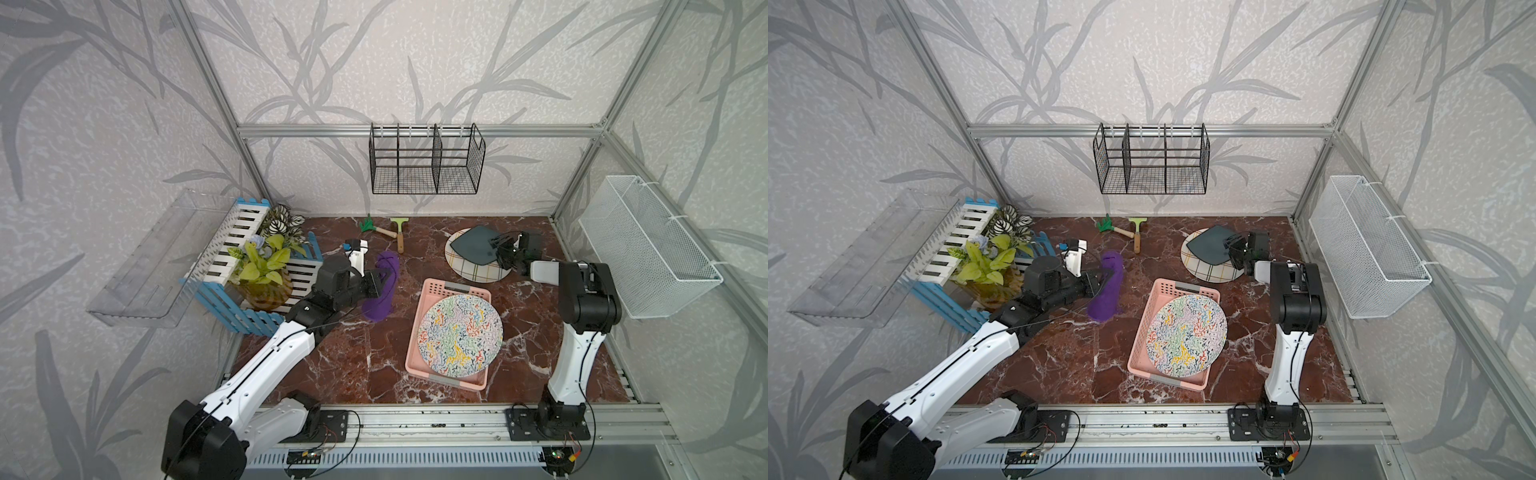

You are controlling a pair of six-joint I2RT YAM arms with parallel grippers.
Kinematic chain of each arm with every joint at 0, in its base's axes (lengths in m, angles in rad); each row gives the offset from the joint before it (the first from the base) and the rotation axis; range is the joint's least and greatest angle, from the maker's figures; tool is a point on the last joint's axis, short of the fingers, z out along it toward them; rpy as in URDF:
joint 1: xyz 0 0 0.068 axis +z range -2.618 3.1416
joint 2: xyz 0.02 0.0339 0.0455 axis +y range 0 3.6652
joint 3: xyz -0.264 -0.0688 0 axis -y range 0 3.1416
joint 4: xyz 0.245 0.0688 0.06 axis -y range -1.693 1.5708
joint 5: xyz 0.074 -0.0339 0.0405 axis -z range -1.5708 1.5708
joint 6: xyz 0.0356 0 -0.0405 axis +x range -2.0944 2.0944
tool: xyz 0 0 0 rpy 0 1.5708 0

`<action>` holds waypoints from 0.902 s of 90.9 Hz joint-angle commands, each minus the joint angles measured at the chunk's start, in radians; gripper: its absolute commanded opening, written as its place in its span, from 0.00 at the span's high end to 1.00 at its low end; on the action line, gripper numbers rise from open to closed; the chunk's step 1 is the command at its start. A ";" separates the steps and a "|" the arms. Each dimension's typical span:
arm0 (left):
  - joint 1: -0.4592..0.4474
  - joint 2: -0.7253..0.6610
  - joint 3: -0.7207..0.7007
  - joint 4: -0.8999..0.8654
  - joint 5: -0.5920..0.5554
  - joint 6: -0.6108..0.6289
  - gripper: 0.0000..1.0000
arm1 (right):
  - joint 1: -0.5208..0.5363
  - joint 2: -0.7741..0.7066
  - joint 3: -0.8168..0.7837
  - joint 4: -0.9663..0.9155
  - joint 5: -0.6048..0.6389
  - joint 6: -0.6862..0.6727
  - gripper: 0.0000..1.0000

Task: Wipe the wet plate dry
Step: Place the plate on the plate, then pick up the plate from the bin.

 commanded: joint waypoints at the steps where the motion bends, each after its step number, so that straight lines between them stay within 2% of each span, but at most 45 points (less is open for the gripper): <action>1: 0.004 -0.018 -0.021 -0.013 -0.031 0.004 1.00 | -0.010 -0.119 0.003 -0.199 0.041 -0.142 0.18; 17: 0.002 -0.031 -0.059 -0.042 -0.040 0.028 1.00 | -0.036 -0.270 0.000 -0.468 0.092 -0.300 0.06; 25: 0.000 -0.030 -0.086 -0.058 -0.043 0.040 1.00 | -0.038 -0.395 -0.028 -0.572 0.104 -0.383 0.06; 29: -0.006 -0.028 -0.097 -0.068 -0.049 0.048 1.00 | -0.038 -0.475 -0.067 -0.602 0.067 -0.400 0.10; 38: -0.027 -0.017 -0.120 -0.089 -0.058 0.066 1.00 | -0.024 -0.685 -0.217 -0.647 -0.062 -0.393 0.29; 46: -0.051 0.007 -0.140 -0.080 -0.043 0.068 1.00 | 0.030 -0.909 -0.368 -0.720 -0.071 -0.376 0.41; 52: -0.075 0.034 -0.153 -0.056 -0.034 0.062 1.00 | 0.083 -1.065 -0.463 -0.789 -0.025 -0.368 0.41; 61: -0.120 0.093 -0.153 -0.041 -0.020 0.061 1.00 | 0.130 -1.234 -0.589 -0.847 -0.019 -0.326 0.27; 67: -0.151 0.145 -0.157 -0.025 -0.007 0.061 1.00 | 0.153 -1.289 -0.644 -0.874 -0.023 -0.321 0.23; 75: -0.180 0.203 -0.165 0.003 0.015 0.056 1.00 | 0.179 -1.297 -0.703 -0.847 -0.073 -0.293 0.25; 82: -0.197 0.264 -0.169 0.029 0.043 0.053 1.00 | 0.211 -1.273 -0.725 -0.777 -0.108 -0.245 0.37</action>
